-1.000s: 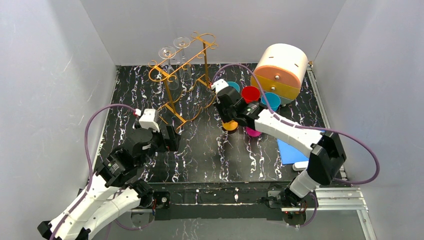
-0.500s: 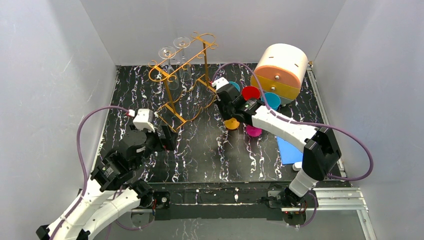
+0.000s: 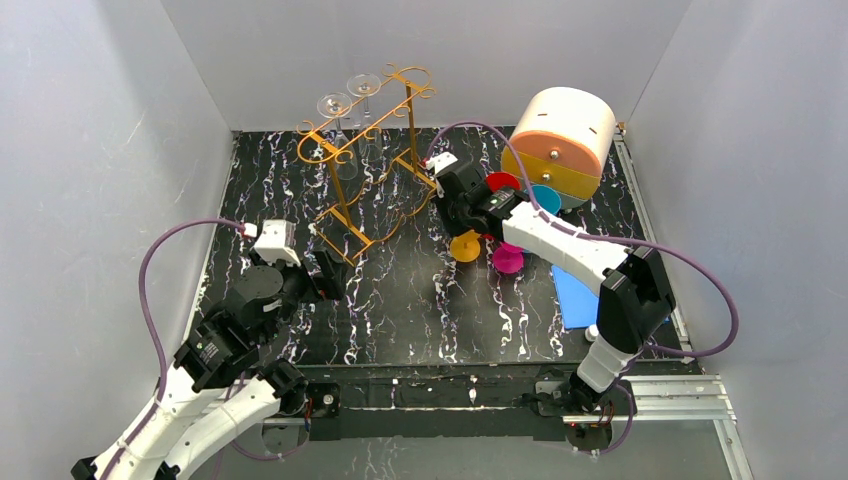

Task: Take the wine glass off the wine glass rack
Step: Place the wine glass at the center of the board, then pick up the wine glass from the wine rack.

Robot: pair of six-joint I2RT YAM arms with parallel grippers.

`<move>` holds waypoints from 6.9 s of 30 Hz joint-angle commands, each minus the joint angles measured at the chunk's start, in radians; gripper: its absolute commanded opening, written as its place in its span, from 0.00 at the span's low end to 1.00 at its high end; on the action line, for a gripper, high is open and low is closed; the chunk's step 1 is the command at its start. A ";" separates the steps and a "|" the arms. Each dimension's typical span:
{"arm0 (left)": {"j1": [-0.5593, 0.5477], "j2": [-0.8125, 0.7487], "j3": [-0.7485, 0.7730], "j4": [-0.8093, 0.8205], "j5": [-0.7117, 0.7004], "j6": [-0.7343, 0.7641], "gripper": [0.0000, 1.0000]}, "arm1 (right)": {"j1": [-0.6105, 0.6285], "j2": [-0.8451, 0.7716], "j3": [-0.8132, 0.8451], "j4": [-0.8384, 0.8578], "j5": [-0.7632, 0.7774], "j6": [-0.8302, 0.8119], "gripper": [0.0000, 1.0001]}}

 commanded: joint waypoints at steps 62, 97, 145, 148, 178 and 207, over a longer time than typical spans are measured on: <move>0.571 0.471 0.043 0.021 0.006 -0.144 0.98 | -0.044 -0.387 -0.106 0.261 -0.158 0.197 0.56; 0.888 1.275 1.152 0.258 1.001 -0.030 0.92 | -0.061 -0.353 -0.004 0.176 0.034 0.264 0.69; 0.805 1.419 1.193 0.200 1.218 0.012 0.30 | -0.082 -0.317 0.003 0.129 -0.068 0.347 0.69; 0.805 1.415 1.200 0.197 1.206 0.015 0.30 | -0.085 -0.310 0.012 0.116 -0.077 0.350 0.70; 0.808 1.420 1.179 0.371 1.277 -0.215 0.00 | -0.088 -0.324 0.017 0.087 -0.093 0.368 0.73; 0.834 1.407 1.143 0.647 1.282 -0.418 0.00 | -0.087 -0.389 -0.035 0.104 -0.066 0.340 0.76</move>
